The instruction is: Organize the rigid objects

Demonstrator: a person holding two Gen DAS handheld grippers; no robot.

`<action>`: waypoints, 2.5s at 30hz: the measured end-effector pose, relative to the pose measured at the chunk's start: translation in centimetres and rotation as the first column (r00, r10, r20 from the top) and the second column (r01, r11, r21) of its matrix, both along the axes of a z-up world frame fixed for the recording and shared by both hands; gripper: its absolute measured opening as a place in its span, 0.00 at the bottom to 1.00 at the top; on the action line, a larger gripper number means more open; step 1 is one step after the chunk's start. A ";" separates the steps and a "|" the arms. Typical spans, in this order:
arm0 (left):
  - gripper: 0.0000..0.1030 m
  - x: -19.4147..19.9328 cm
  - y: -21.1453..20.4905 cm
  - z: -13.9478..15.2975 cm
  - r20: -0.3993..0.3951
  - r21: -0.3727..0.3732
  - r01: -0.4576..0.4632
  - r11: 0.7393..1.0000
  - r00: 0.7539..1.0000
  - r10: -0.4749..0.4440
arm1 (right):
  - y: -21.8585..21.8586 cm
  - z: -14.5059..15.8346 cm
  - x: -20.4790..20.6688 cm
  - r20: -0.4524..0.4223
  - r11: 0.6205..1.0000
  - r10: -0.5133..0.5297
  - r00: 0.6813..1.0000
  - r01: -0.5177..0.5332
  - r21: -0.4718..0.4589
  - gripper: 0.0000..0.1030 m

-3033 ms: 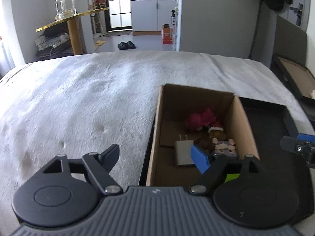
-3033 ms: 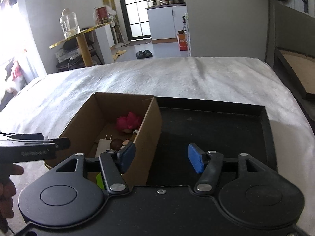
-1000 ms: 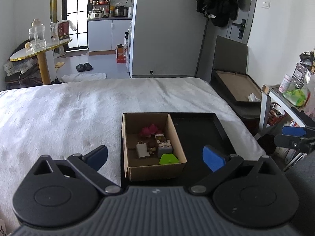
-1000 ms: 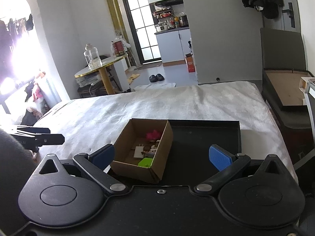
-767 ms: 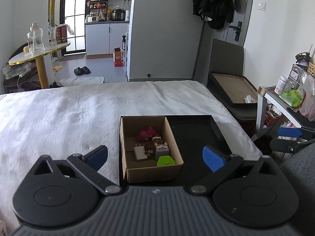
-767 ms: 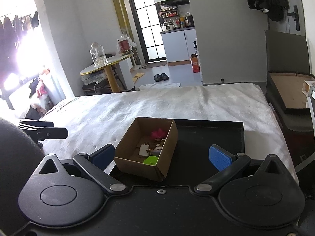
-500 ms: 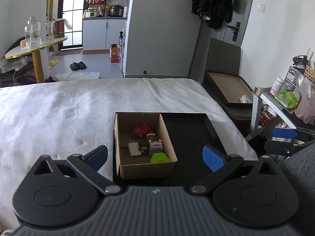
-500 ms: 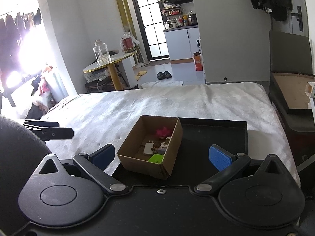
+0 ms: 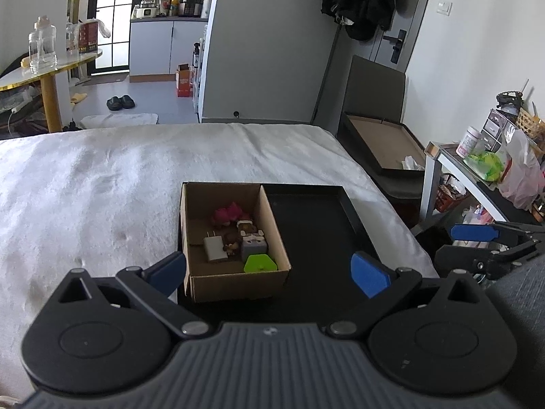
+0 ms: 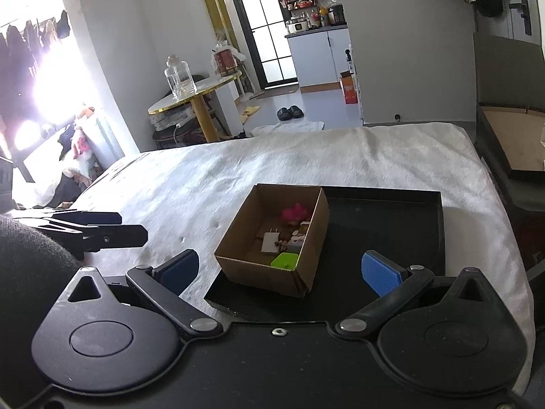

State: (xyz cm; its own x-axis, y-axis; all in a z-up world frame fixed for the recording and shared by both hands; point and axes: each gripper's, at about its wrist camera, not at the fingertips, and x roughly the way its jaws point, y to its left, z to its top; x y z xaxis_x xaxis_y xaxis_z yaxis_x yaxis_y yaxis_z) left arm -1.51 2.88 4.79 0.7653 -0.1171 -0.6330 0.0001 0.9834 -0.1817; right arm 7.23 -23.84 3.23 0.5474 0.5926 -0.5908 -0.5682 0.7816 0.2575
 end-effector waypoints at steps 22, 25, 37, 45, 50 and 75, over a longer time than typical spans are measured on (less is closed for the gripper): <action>0.99 0.6 0.3 -1.3 -0.026 -0.015 -0.002 1.000 1.000 0.002 | 0.7 -0.2 -0.3 -0.044 1.000 -0.027 0.999 0.027 0.002 1.00; 0.99 0.6 0.3 -1.4 -0.024 -0.017 -0.005 1.000 1.000 0.005 | 0.8 -0.3 -0.3 -0.050 1.000 -0.027 0.998 0.028 0.007 1.00; 0.99 0.5 0.3 -1.4 -0.019 -0.027 -0.004 1.000 1.000 0.003 | 1.0 -0.6 -0.2 -0.056 0.999 -0.034 0.998 0.034 -0.005 1.00; 0.99 0.5 0.2 -1.4 -0.018 -0.026 0.000 1.000 1.000 -0.001 | 1.0 -0.6 -0.2 -0.054 0.999 -0.037 0.998 0.037 -0.007 1.00; 0.99 0.6 0.3 -1.5 -0.017 -0.025 0.002 1.000 1.000 -0.003 | 1.1 -0.6 -0.2 -0.057 0.999 -0.038 0.998 0.038 -0.006 1.00; 0.99 0.8 0.2 -1.4 -0.012 -0.037 0.018 0.999 1.000 -0.019 | 1.0 -0.6 -0.1 -0.059 0.999 -0.039 0.997 0.039 -0.006 1.00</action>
State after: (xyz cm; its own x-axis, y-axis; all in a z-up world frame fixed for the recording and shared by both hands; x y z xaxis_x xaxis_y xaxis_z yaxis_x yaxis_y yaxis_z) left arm -0.74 3.11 3.43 0.7549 -0.1545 -0.6374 0.0160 0.9759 -0.2177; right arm 7.10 -22.84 2.67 0.5342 0.5684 -0.6257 -0.5209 0.8043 0.2859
